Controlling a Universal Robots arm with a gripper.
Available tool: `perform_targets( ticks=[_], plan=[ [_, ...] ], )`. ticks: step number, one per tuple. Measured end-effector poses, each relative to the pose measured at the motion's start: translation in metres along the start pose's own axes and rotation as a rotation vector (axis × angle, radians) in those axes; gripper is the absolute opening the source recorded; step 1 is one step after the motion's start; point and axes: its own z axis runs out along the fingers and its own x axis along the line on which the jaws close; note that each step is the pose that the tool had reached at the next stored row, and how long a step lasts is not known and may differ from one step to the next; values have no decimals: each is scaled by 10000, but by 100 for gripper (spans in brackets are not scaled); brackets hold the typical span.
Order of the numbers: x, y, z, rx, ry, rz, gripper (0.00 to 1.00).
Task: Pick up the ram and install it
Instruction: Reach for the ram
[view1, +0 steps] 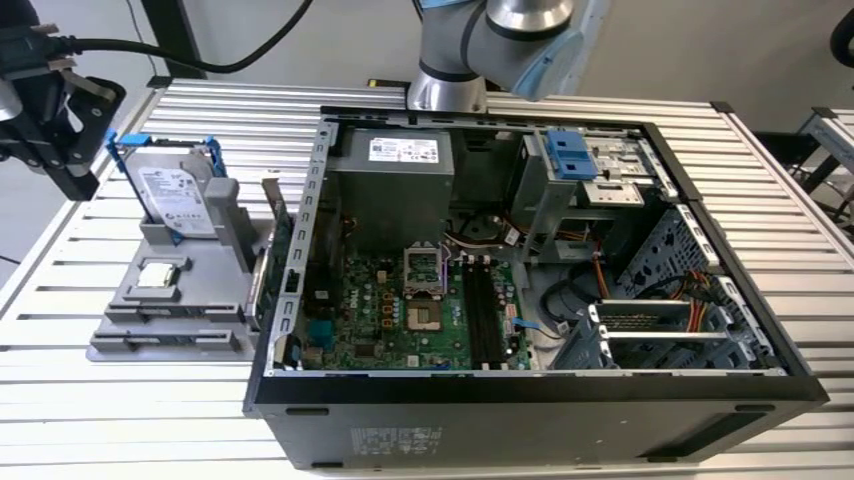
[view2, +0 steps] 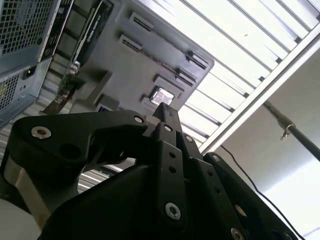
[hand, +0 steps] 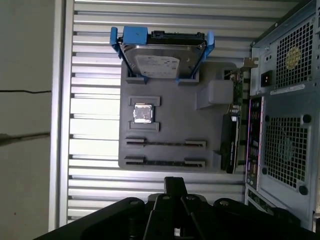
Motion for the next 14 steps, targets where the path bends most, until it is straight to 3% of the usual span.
perform_targets(
  ticks=[14],
  plan=[
    [1, -8, 0, -2, 59, 3, 0]
  ],
)
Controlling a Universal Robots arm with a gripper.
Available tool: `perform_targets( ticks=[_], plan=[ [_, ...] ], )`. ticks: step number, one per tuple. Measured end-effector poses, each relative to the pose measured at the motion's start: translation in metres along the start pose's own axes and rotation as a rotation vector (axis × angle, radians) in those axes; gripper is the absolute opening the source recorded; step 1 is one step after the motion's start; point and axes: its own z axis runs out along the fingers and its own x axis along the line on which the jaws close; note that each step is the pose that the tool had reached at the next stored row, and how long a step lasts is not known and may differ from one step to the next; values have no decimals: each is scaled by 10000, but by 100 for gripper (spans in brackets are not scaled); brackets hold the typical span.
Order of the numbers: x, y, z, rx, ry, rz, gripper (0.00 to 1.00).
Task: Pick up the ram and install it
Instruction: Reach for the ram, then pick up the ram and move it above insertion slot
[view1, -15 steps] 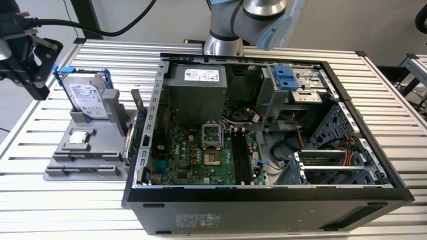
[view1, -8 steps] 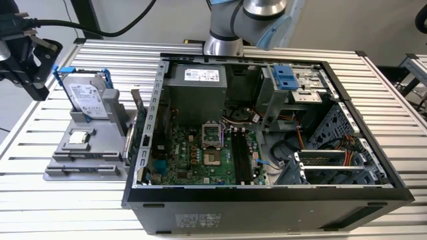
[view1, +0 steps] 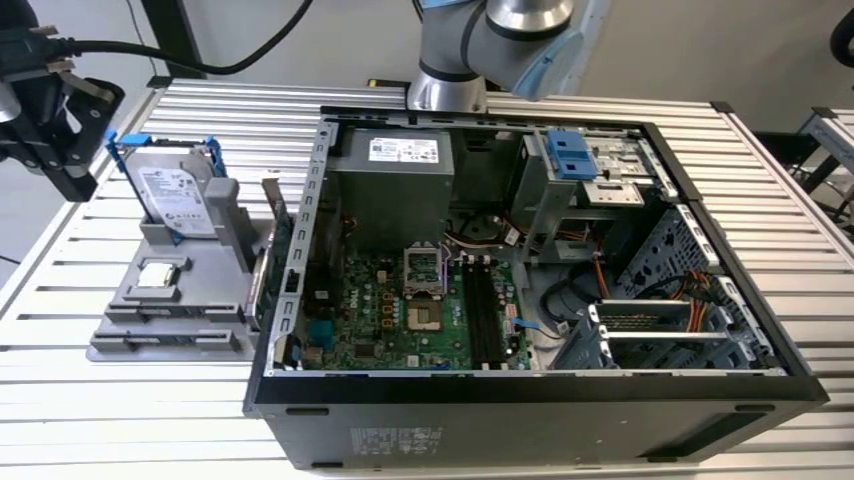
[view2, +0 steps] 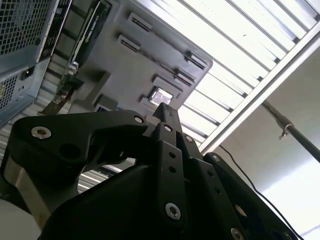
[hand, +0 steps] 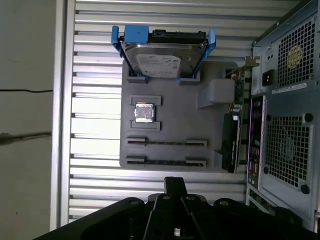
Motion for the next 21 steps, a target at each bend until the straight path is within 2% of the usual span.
perform_targets(
  ticks=[16, 21],
  plan=[
    [0, 0, -1, -1, 86, -10, 0],
    [0, 0, -2, 0, 99, -247, 0]
  ],
)
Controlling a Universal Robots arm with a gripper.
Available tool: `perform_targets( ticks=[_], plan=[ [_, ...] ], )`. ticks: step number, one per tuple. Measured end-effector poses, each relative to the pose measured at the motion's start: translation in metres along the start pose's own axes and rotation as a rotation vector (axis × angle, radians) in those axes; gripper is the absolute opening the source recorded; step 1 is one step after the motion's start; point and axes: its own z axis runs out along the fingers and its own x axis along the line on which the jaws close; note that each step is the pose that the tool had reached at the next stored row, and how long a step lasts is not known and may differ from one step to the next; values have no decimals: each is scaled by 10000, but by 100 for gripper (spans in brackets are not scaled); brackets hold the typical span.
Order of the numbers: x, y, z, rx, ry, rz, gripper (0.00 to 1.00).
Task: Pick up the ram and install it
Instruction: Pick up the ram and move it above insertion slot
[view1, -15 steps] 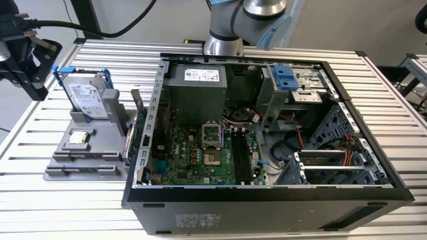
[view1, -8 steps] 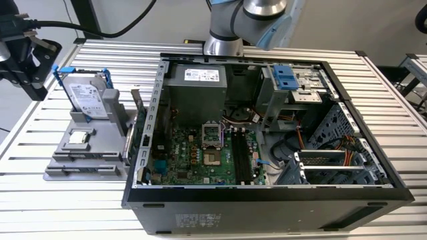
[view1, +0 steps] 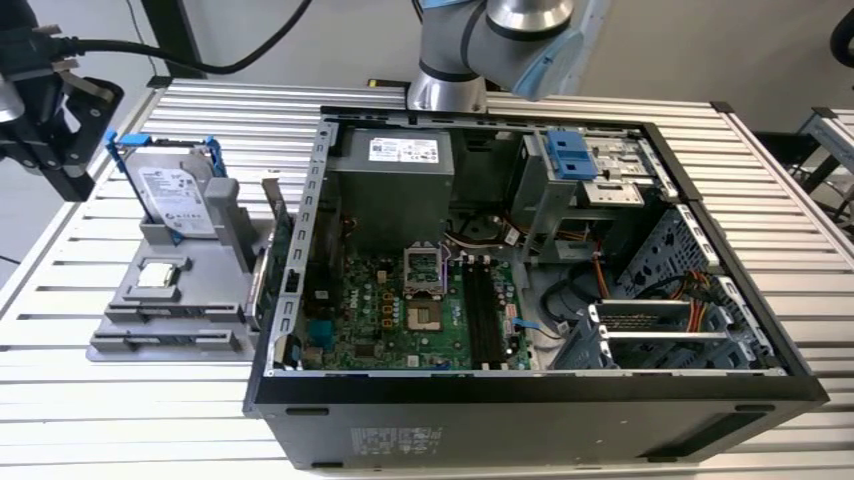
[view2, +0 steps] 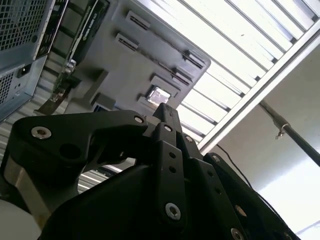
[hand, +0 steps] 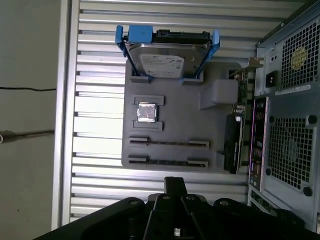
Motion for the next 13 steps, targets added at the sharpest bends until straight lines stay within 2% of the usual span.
perform_targets(
  ticks=[13],
  plan=[
    [0, 0, 0, 15, 78, -1616, 0]
  ],
)
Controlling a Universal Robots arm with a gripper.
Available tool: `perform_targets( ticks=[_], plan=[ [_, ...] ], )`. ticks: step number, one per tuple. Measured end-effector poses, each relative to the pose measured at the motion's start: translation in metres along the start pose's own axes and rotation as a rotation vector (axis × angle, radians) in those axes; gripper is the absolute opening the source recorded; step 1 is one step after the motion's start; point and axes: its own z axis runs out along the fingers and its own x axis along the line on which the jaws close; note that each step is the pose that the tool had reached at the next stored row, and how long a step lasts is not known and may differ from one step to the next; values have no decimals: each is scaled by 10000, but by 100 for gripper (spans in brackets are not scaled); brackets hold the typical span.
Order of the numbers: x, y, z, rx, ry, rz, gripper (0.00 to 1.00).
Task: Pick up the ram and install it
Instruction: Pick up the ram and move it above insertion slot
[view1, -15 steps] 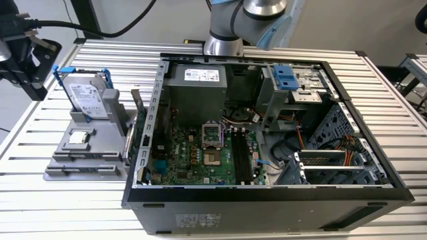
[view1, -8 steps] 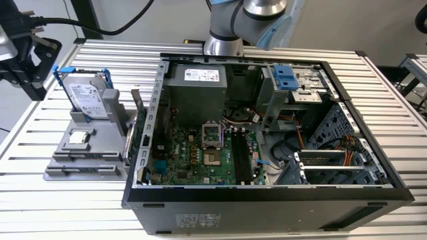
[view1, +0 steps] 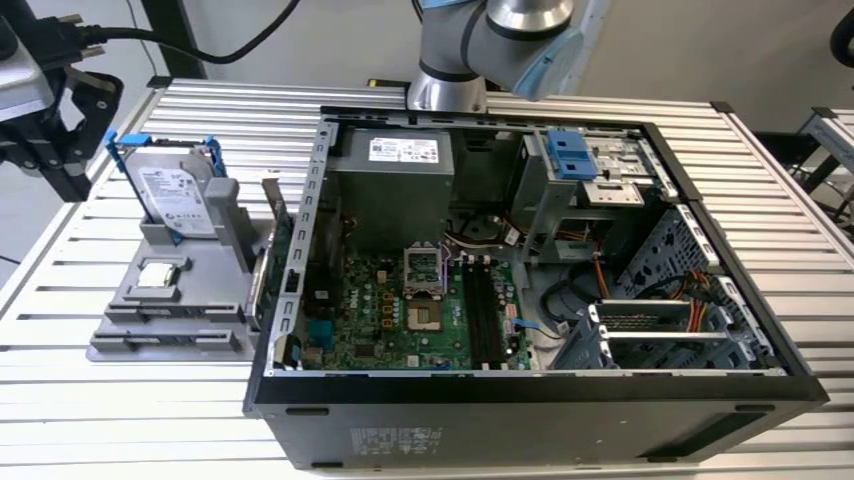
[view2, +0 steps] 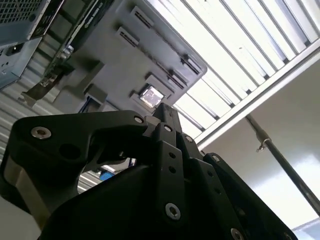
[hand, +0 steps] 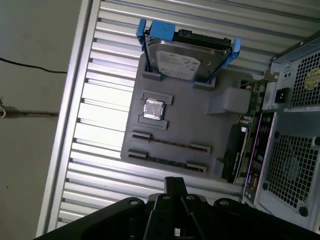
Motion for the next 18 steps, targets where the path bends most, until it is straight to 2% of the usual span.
perform_targets(
  ticks=[18],
  plan=[
    [0, 0, 0, 28, 136, -2808, 0]
  ],
)
